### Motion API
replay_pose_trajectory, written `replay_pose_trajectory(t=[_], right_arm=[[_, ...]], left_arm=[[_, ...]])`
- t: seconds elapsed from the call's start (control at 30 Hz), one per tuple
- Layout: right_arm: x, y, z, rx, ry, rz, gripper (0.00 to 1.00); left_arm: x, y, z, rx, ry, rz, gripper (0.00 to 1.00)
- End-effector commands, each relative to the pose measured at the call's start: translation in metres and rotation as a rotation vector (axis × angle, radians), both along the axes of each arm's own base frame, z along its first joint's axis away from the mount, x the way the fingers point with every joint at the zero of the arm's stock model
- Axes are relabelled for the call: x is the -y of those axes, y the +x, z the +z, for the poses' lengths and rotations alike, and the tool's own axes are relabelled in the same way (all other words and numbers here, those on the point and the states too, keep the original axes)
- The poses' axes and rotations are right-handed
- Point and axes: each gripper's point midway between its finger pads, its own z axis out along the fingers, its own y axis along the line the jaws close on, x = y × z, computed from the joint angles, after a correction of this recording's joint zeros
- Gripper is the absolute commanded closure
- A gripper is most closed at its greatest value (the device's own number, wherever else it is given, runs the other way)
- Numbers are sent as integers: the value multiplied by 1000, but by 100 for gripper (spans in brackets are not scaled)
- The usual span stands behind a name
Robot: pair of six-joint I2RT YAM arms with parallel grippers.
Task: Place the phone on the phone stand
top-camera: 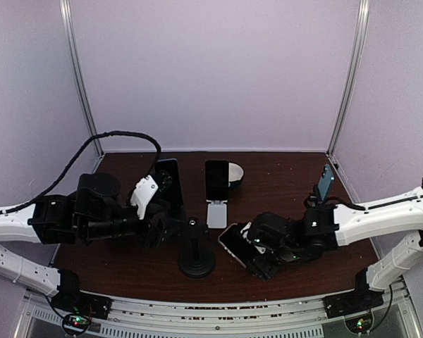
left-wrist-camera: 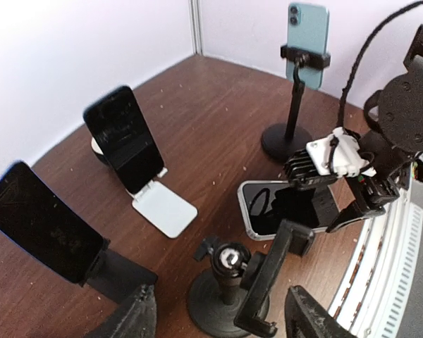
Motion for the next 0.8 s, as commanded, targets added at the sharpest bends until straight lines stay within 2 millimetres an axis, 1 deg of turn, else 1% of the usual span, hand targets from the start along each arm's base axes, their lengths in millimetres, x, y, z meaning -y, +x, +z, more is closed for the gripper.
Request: replay_pose_trajectory(t=[0.0,0.07,0.13,0.2,0.27,0.3,0.37,0.43,0.5,0.57,0.7,0.77], right_arm=[[-2,35,85,307,246,-161,64],[8,41,119,419,304,-226,66],[11,43,156,524,385,-274,67],[0,36,193,601,504,-288,68],[-18,22,220,660,593,-259,68],[-27,11,231,691,615,-232,68],[-41,-2,248,741,636,-201,68],[-54,-13,258,770,648,-152,68],[-62,-17,263,775,651,-135,68],[-69,-20,263,773,649,-115,68],[-79,-23,263,768,636,-88,68],[-80,-23,266,766,648,-91,69]], left_arm=[[-3,5,62,60,-147,32,34],[0,2,80,74,-183,7,34],[6,-2,100,89,-242,-27,30],[17,-8,121,101,-320,-83,23],[31,-16,135,100,-386,-150,18],[39,-18,140,94,-405,-171,16],[47,-14,139,75,-390,-163,15],[52,-10,136,65,-372,-152,14],[57,-16,142,59,-404,-192,15],[60,-21,146,52,-443,-223,16],[66,-32,150,36,-480,-294,18],[67,-36,149,29,-488,-316,18]])
